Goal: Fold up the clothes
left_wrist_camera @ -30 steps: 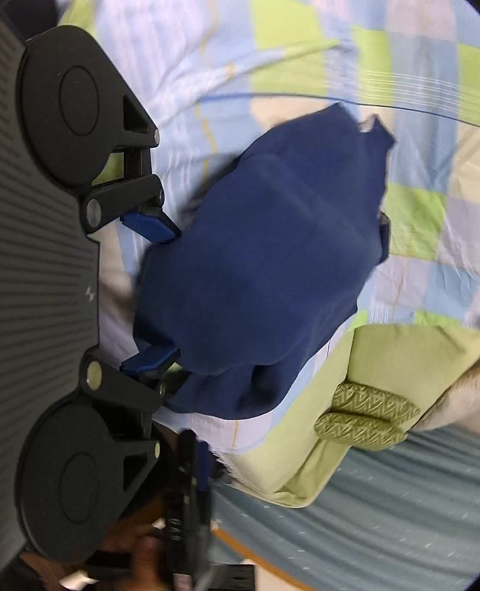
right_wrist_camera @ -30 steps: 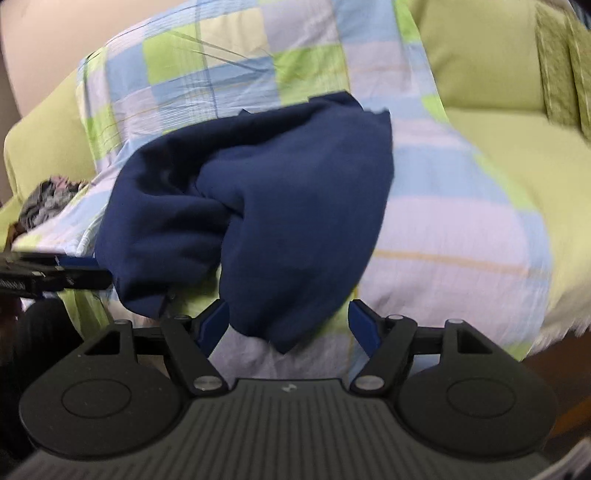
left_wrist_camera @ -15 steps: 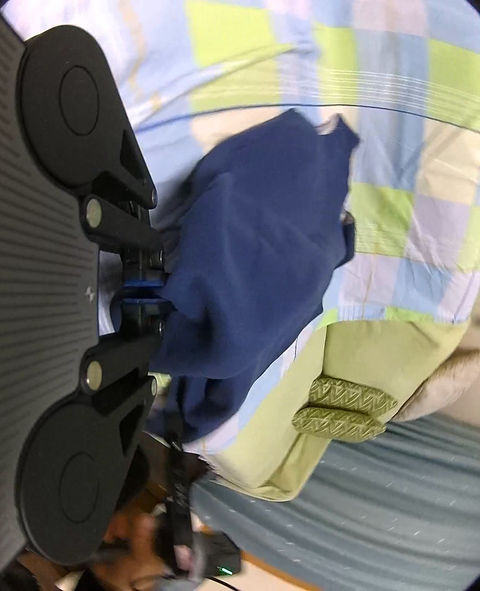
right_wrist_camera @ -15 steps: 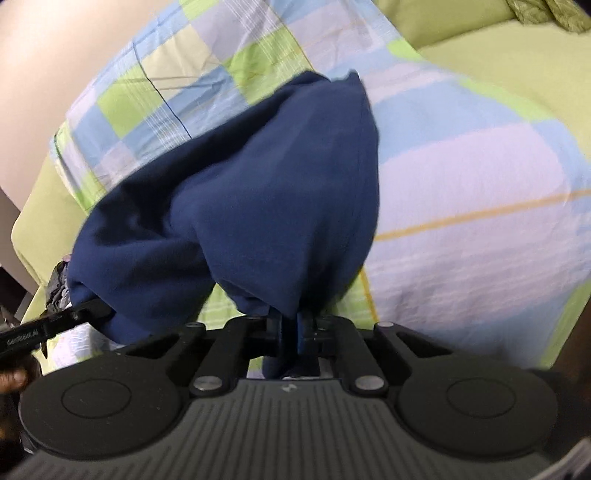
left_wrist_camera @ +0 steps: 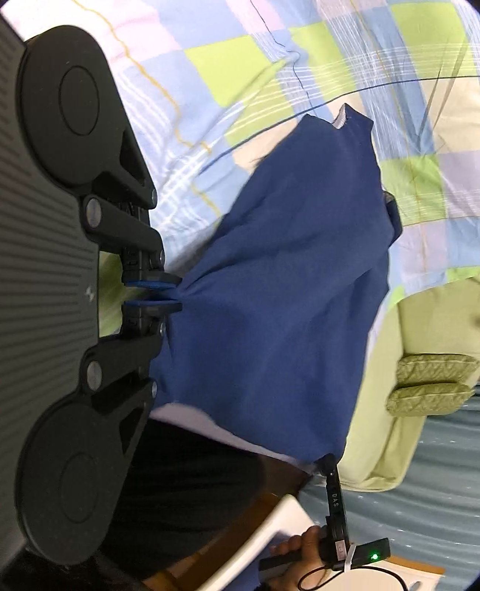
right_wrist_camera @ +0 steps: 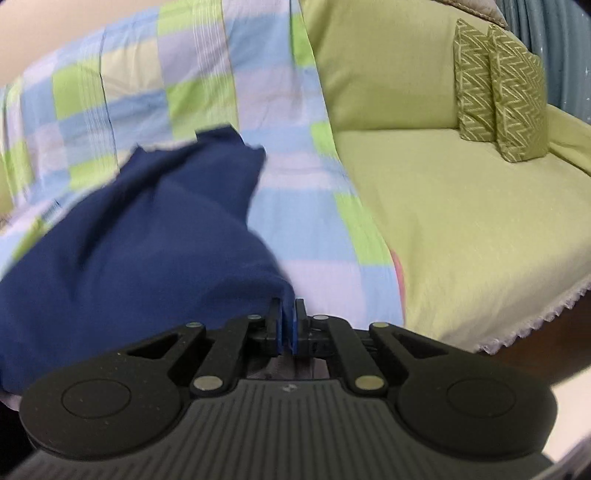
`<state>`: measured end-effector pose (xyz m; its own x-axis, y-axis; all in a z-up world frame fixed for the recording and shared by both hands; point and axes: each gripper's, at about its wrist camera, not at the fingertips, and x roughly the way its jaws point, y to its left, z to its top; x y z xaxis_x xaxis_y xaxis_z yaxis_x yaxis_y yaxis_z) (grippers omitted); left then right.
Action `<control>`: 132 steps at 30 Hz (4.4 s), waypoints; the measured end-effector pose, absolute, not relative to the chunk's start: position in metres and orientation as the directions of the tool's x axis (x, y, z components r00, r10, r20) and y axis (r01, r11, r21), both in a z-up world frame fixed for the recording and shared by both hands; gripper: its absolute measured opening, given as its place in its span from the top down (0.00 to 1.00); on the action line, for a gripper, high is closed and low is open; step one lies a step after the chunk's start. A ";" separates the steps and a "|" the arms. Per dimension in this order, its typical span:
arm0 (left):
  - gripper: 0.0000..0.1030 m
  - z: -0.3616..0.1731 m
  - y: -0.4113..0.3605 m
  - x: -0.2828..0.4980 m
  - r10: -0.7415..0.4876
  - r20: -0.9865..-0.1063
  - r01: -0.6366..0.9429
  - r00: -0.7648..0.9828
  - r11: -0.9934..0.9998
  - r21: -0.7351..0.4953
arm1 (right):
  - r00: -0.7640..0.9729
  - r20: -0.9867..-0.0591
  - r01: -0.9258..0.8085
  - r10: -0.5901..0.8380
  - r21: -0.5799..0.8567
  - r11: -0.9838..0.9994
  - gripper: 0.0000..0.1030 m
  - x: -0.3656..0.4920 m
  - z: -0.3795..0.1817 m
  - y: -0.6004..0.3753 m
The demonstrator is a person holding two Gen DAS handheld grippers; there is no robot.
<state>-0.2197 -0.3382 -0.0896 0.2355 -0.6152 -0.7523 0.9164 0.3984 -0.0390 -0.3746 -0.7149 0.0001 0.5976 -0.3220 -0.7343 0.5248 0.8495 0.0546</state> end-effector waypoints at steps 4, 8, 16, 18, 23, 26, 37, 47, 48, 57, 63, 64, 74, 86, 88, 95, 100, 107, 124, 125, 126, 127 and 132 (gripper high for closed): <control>0.89 -0.085 -0.321 -0.211 -0.604 -0.748 0.902 0.274 0.432 -0.018 | 0.612 -0.715 0.529 -0.337 0.052 0.847 0.73 -0.386 0.004 -0.701; 0.63 -0.084 -0.318 -0.202 -0.606 -0.730 0.876 0.316 0.482 -0.022 | 0.708 -0.653 0.459 -0.271 0.133 0.878 0.70 -0.391 0.021 -0.679; 0.62 -0.083 -0.334 -0.152 -0.648 -0.681 0.856 0.340 0.514 -0.062 | 0.787 -0.609 0.031 0.097 0.196 0.980 0.57 -0.342 0.022 -0.580; 0.62 -0.083 -0.343 -0.123 -0.650 -0.668 0.843 0.361 0.534 -0.063 | 0.777 -0.609 -0.059 0.162 0.186 0.981 0.55 -0.325 0.021 -0.554; 0.62 -0.088 -0.364 -0.046 -0.632 -0.659 0.798 0.407 0.597 -0.080 | 0.785 -0.583 -0.120 0.211 0.190 0.974 0.48 -0.287 0.022 -0.518; 0.62 -0.100 -0.377 -0.002 -0.624 -0.675 0.772 0.393 0.623 -0.127 | 0.784 -0.581 -0.135 0.218 0.182 0.974 0.47 -0.266 0.023 -0.514; 0.82 -0.143 -0.433 0.073 -0.598 -0.741 0.767 0.306 0.615 -0.181 | 0.760 -0.613 -0.134 0.216 0.177 0.975 0.42 -0.237 0.001 -0.508; 0.95 -0.112 -0.409 0.073 -0.616 -0.658 0.789 0.433 0.612 -0.054 | 0.669 -0.660 -0.306 0.341 0.174 0.936 0.43 -0.254 0.003 -0.469; 0.95 -0.115 -0.410 0.071 -0.610 -0.666 0.791 0.429 0.610 -0.048 | 0.655 -0.665 -0.319 0.359 0.187 0.929 0.44 -0.252 0.000 -0.464; 0.93 -0.116 -0.399 0.050 -0.620 -0.659 0.802 0.426 0.596 -0.043 | 0.560 -0.759 -0.326 0.331 0.164 0.931 0.67 -0.230 -0.033 -0.419; 0.93 -0.109 -0.366 0.033 -0.638 -0.642 0.810 0.426 0.584 -0.044 | 0.542 -0.813 -0.299 0.214 0.051 0.953 0.68 -0.219 -0.052 -0.398; 0.90 -0.108 -0.362 0.032 -0.641 -0.640 0.811 0.425 0.584 -0.046 | 0.541 -0.819 -0.313 0.192 0.016 0.950 0.68 -0.219 -0.055 -0.392; 0.79 -0.093 -0.315 -0.005 -0.717 -0.603 0.853 0.350 0.510 -0.112 | 0.531 -0.761 -0.157 0.373 0.345 0.926 0.98 -0.228 -0.019 -0.429; 0.57 -0.118 -0.350 -0.034 -0.711 -0.667 0.862 0.222 0.463 -0.207 | 0.434 -0.739 -0.264 0.516 0.443 0.857 0.94 -0.236 -0.017 -0.417; 0.55 -0.125 -0.360 -0.032 -0.699 -0.679 0.853 0.226 0.479 -0.210 | 0.426 -0.717 -0.293 0.553 0.469 0.833 0.91 -0.240 -0.015 -0.418; 0.80 -0.139 -0.373 -0.035 -0.576 -0.749 0.852 0.327 0.522 -0.030 | 0.689 -0.669 -0.069 0.278 0.321 0.945 0.74 -0.277 0.010 -0.505; 0.84 -0.121 -0.364 -0.044 -0.559 -0.736 0.840 0.382 0.542 0.025 | 0.736 -0.670 0.312 -0.098 0.208 0.927 0.73 -0.326 -0.006 -0.615; 0.83 -0.074 -0.414 -0.073 -0.637 -0.703 0.909 0.317 0.415 0.033 | 0.777 -0.608 0.534 -0.165 0.497 0.684 0.71 -0.403 -0.072 -0.720; 0.57 -0.067 -0.679 -0.109 -0.704 -0.707 0.998 0.068 0.038 0.057 | 0.819 -0.574 0.466 -0.009 0.655 0.594 0.99 -0.418 -0.132 -0.757; 0.57 -0.070 -0.684 -0.108 -0.704 -0.708 0.998 0.062 0.036 0.051 | 0.823 -0.566 0.478 -0.044 0.649 0.592 0.99 -0.427 -0.125 -0.759; 0.57 -0.072 -0.687 -0.107 -0.702 -0.710 0.998 0.058 0.035 0.047 | 0.826 -0.558 0.491 -0.081 0.641 0.590 0.99 -0.435 -0.117 -0.763; 0.57 -0.076 -0.695 -0.106 -0.695 -0.717 0.998 0.055 0.035 0.043 | 0.826 -0.555 0.496 -0.093 0.640 0.587 0.99 -0.441 -0.113 -0.765; 0.57 -0.092 -0.732 -0.100 -0.637 -0.768 0.998 0.063 0.050 0.040 | 0.807 -0.590 0.474 -0.031 0.614 0.631 0.99 -0.443 -0.107 -0.743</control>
